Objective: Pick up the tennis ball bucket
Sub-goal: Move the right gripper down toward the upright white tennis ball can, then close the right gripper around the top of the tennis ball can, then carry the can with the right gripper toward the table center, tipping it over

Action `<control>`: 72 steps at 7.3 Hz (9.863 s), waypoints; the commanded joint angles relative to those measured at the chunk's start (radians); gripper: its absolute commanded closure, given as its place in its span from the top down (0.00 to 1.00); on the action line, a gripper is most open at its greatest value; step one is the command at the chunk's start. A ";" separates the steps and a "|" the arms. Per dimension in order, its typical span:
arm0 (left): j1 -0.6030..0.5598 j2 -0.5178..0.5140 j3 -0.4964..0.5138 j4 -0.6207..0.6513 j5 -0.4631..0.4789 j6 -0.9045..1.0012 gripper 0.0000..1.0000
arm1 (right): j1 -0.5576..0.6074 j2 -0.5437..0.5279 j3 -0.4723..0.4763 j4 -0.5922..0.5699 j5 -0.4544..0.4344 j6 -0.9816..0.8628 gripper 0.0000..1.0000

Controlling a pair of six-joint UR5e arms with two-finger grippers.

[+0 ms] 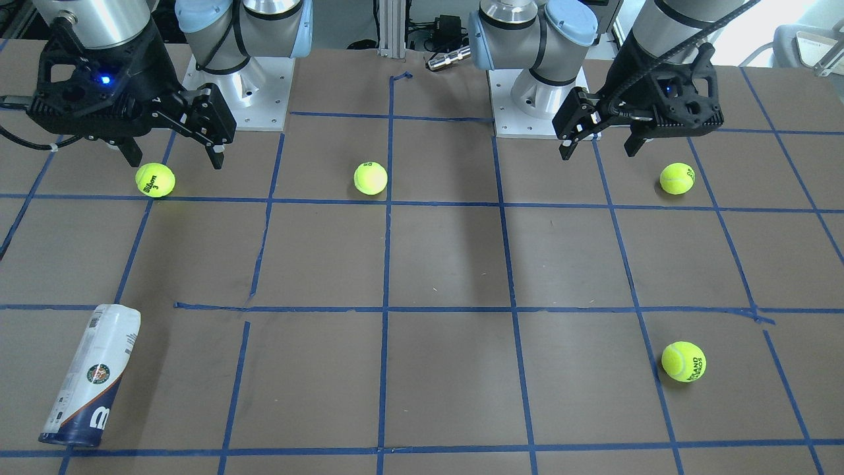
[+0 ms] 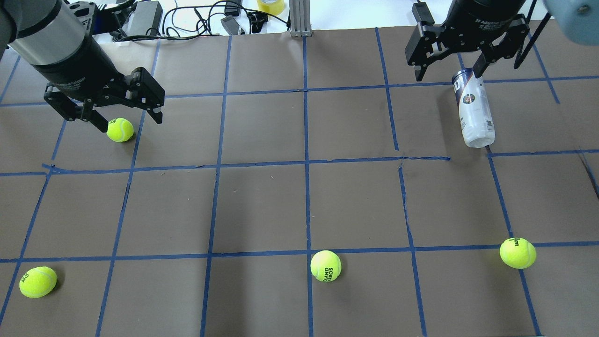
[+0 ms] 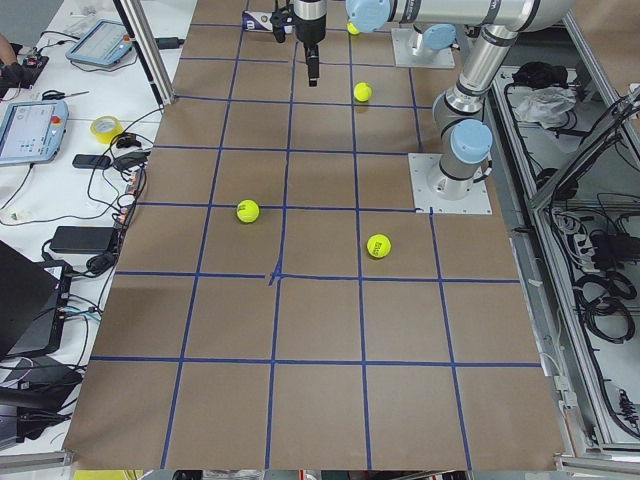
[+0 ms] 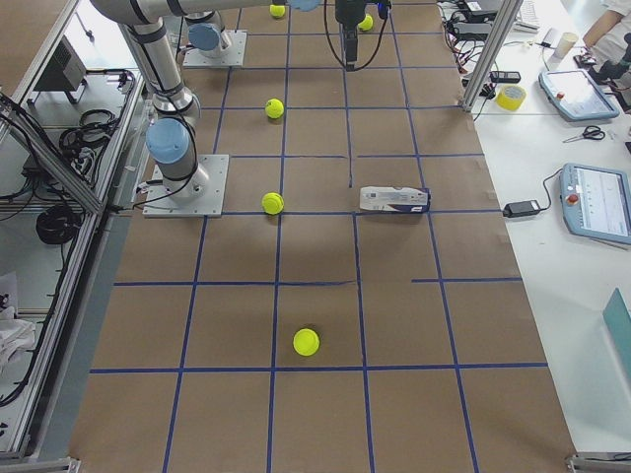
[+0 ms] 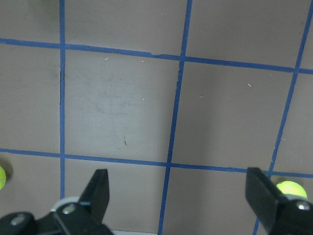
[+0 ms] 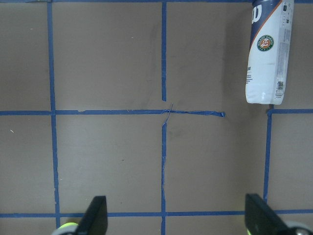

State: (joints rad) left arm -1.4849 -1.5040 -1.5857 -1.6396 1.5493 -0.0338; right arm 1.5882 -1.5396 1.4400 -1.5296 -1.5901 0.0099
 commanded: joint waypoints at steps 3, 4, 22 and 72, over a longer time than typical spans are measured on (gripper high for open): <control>0.000 -0.005 0.000 0.000 0.000 0.000 1.00 | 0.001 0.006 0.016 -0.021 0.013 0.004 1.00; 0.002 -0.004 -0.002 -0.002 -0.002 0.000 1.00 | -0.001 0.006 0.016 -0.024 0.009 0.001 1.00; 0.002 -0.005 -0.004 -0.016 0.003 -0.002 1.00 | -0.330 0.642 -0.006 -0.535 0.004 -0.266 1.00; 0.175 -0.009 -0.034 0.081 0.031 0.199 1.00 | 0.552 0.673 0.045 -0.845 -0.076 -1.079 1.00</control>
State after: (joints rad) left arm -1.3094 -1.5133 -1.6190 -1.5585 1.5808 0.1645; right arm 2.1398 -0.8762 1.4859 -2.3582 -1.6663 -1.0813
